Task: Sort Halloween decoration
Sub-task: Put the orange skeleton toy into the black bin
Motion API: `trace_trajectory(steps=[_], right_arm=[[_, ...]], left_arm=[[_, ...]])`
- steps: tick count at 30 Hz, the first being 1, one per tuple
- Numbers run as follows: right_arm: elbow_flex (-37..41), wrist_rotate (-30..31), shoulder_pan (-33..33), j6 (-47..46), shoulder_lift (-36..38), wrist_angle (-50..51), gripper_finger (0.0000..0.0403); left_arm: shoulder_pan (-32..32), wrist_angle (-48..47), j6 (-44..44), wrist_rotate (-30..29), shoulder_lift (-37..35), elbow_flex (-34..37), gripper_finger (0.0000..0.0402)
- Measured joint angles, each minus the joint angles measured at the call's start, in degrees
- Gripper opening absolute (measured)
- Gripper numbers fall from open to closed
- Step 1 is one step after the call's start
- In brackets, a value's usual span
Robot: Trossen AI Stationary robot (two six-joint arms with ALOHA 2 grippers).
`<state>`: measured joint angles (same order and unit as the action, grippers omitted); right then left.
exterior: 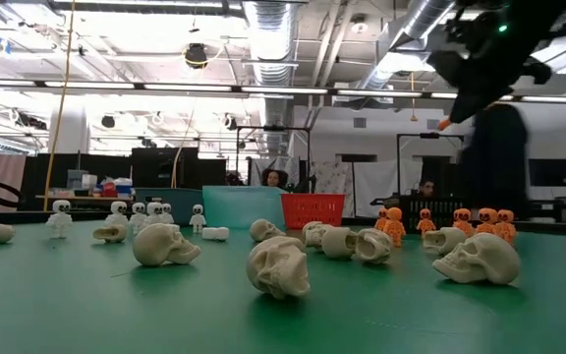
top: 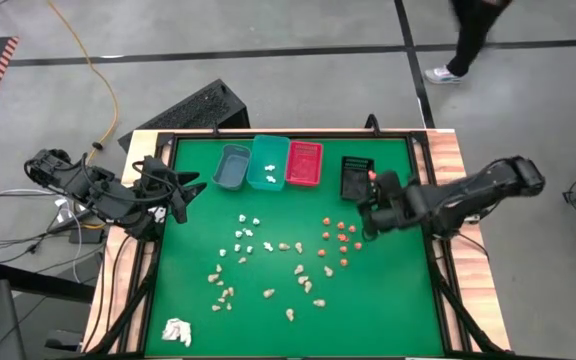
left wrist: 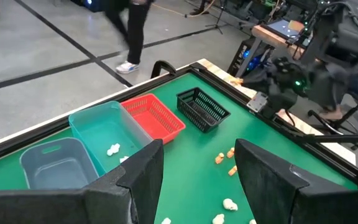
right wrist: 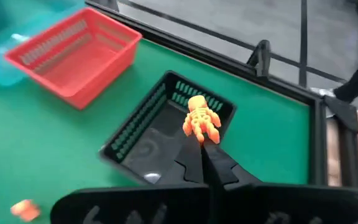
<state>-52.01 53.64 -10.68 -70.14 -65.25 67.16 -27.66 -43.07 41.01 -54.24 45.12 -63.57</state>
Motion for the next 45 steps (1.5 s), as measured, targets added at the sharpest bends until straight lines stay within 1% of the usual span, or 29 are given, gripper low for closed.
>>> trace_trajectory(steps=[4, 9, 13, 16, 18, 21, 24, 28, 31, 33, 36, 42, 45], right_arm=[[0.0, -4.6, 7.7, 15.1, 0.5, -7.0, 0.0000], [0.0, -12.8, 15.9, 31.0, 0.3, -16.0, 0.0000], [0.0, -16.8, 21.6, 38.0, 0.3, -18.2, 0.0000], [0.0, -21.7, 25.7, 42.3, 0.3, -19.4, 0.0000], [0.5, -25.4, 28.1, 45.6, 0.3, -22.1, 0.0000], [2.6, -29.7, 31.0, 47.5, 0.3, -25.2, 0.0000], [5.0, -32.5, 33.2, 47.8, 0.3, -27.2, 0.0000], [7.6, -33.4, 34.2, 48.0, 0.3, -30.6, 0.0000], [8.5, -36.6, 34.5, 50.0, 0.3, -32.7, 0.0009], [8.5, -37.7, 34.8, 50.6, 0.3, -33.8, 0.0023], [8.5, -37.9, 35.7, 50.7, 0.3, -33.6, 0.0056], [8.5, -43.1, 38.0, 50.9, 0.3, -33.5, 0.0129], [8.5, -44.0, 37.7, 51.5, 1.1, -34.0, 0.0155]], left_arm=[[0.0, 0.0, 0.0, 0.0, 0.0, 0.0, 0.0187], [0.0, 0.0, 0.1, 0.0, 0.0, 0.0, 0.0187], [0.0, 0.0, 0.1, 0.0, 0.0, 0.0, 0.0187], [0.0, 0.0, 0.1, 0.1, 0.0, 0.0, 0.0187], [0.0, 0.0, 0.2, 0.7, 0.0, 0.0, 0.0187], [0.0, 0.0, 0.1, 1.9, 0.0, 0.0, 0.0187], [0.0, 0.0, 0.3, 2.6, 0.0, 0.0, 0.0187], [0.0, 0.0, 0.3, 2.8, 0.0, 0.0, 0.0187], [0.0, 0.0, 0.3, 2.8, 0.0, 0.0, 0.0187], [0.0, 0.0, 0.4, 2.8, 0.0, 0.0, 0.0187], [0.0, 0.0, 0.4, 2.8, 0.0, 0.0, 0.0187], [0.0, 0.0, 0.7, 2.9, 0.0, 0.0, 0.0187], [0.0, 0.0, 0.7, 2.9, 0.0, 0.0, 0.0187]])
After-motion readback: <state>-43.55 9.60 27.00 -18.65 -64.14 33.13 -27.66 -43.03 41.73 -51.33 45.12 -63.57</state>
